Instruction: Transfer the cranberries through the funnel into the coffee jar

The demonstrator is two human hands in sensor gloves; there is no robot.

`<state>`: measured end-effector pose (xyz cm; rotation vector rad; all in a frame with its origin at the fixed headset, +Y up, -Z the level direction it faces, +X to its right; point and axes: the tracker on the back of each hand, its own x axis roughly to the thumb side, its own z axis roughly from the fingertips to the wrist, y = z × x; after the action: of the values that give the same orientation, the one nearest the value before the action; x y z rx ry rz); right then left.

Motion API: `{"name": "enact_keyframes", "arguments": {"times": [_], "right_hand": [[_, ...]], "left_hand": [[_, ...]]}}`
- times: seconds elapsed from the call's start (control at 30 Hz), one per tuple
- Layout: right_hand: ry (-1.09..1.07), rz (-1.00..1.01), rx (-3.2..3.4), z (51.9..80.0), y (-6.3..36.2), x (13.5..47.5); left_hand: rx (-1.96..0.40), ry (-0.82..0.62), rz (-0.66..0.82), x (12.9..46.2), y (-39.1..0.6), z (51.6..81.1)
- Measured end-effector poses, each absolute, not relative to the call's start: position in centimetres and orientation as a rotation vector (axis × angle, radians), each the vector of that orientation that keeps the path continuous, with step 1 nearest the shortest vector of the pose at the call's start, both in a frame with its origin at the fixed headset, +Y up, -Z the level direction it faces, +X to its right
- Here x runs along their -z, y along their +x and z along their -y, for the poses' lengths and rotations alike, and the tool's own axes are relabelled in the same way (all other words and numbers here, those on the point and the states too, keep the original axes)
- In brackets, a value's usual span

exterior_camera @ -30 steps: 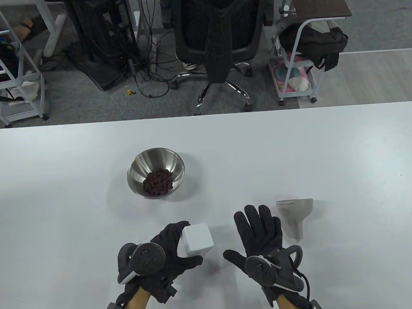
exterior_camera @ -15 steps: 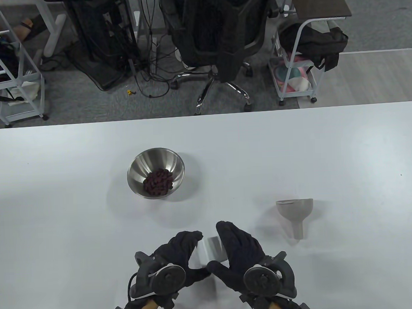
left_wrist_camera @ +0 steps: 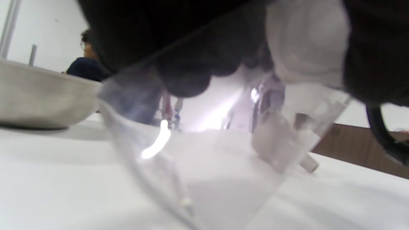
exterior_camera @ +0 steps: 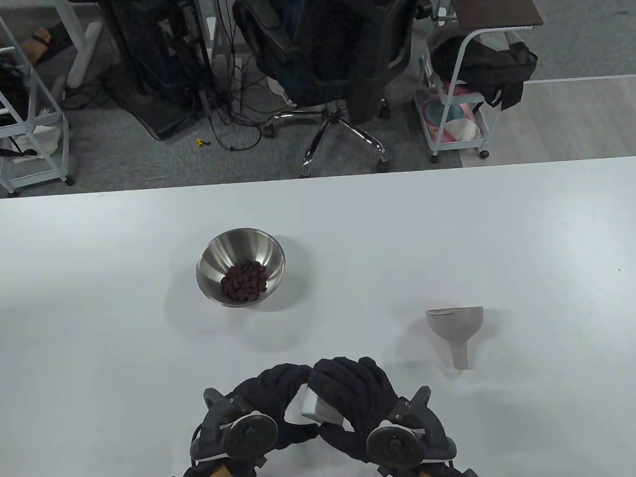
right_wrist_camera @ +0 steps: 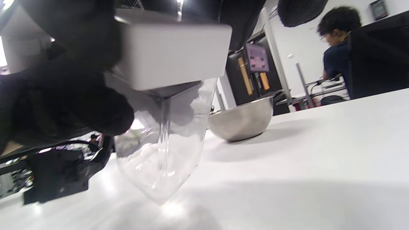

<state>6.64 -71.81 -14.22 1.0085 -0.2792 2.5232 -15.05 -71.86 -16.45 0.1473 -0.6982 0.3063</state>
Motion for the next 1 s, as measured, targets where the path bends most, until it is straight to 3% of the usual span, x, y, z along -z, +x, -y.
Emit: {"name": "enact_keyframes", "arguments": {"times": [0.23,0.37,0.47,0.6,0.77,1.0], "right_hand": [[0.992,0.217,-2.491,71.9,7.0,14.6],[0.713,0.178,-2.397,72.1,8.2,15.6],[0.664,0.145,-2.442,72.3,8.2,16.0],[0.691,0.067,-2.519,72.1,7.6,16.0],[0.785,0.168,-2.587,71.5,6.9,15.3],[1.089,0.445,-2.804,70.7,4.7,13.1]], "left_hand": [[-0.224,0.201,0.653,16.2,-14.8,71.7],[-0.011,0.293,0.628,15.6,-14.0,71.3],[0.073,0.323,0.645,15.1,-13.1,71.3],[0.134,0.354,0.662,14.6,-12.2,70.9],[0.119,0.347,0.673,14.5,-12.3,70.9],[0.076,0.315,0.685,14.5,-12.6,71.0]]}}
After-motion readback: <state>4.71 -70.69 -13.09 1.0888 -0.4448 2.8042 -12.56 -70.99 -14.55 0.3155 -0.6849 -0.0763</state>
